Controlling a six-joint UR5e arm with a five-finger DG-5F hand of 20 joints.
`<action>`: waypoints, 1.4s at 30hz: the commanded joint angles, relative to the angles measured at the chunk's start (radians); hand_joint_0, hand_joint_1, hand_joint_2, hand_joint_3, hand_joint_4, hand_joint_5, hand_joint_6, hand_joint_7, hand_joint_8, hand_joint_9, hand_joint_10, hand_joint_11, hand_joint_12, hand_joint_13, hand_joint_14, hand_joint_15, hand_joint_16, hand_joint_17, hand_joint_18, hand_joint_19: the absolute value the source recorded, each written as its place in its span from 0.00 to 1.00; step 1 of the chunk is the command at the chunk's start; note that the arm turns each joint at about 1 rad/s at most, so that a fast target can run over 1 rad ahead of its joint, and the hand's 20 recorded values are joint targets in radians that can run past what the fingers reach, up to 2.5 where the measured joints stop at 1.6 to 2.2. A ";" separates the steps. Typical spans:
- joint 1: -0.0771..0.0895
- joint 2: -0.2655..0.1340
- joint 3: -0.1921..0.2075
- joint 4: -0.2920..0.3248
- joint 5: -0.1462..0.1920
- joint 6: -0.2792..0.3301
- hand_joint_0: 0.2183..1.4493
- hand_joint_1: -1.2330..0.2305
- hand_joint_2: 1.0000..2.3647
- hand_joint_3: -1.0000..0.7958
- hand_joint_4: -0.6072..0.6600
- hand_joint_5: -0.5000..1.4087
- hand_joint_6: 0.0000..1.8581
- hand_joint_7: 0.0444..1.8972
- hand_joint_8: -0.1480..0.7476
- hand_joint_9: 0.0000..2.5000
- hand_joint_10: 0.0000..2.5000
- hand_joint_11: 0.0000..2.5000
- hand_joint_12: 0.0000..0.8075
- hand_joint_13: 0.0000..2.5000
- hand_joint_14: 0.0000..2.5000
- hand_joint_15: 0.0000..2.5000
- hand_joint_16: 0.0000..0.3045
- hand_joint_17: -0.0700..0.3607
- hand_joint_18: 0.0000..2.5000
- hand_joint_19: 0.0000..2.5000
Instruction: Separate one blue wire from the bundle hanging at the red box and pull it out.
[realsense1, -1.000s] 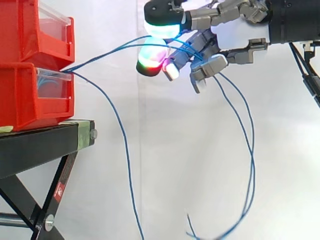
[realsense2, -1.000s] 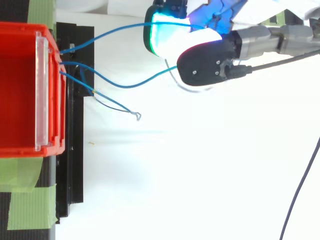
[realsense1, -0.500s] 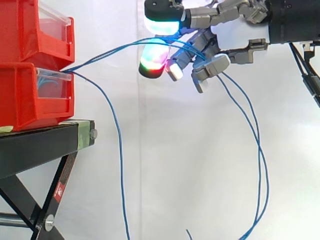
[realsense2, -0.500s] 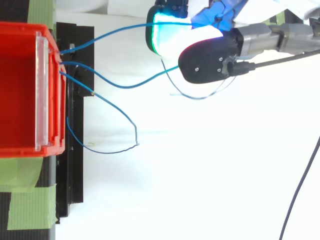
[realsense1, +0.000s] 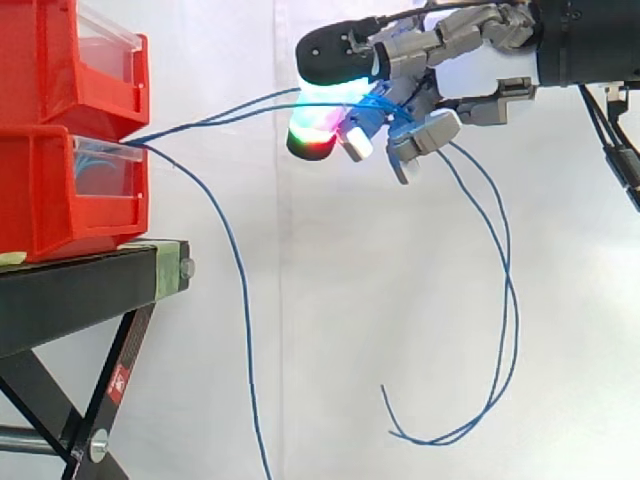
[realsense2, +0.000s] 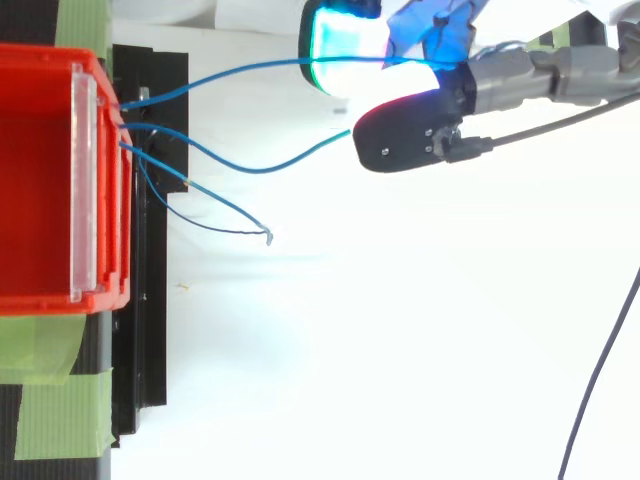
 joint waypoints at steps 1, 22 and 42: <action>-0.002 0.001 0.001 0.003 0.005 -0.020 0.35 0.36 0.01 0.38 0.67 0.19 0.34 0.63 0.52 0.40 0.01 0.45 0.37 0.54 0.21 0.69 0.17 0.43 0.39 0.42; 0.003 0.028 0.001 0.010 0.007 -0.097 0.32 0.38 0.02 0.45 0.65 0.18 0.39 0.57 0.51 0.41 0.01 0.48 0.37 0.53 0.23 0.68 0.17 0.43 0.38 0.44; 0.006 0.027 0.001 0.010 0.010 -0.097 0.31 0.36 0.03 0.59 0.60 0.18 0.44 0.57 0.52 0.42 0.01 0.50 0.42 0.49 0.09 0.72 0.16 0.42 0.36 0.44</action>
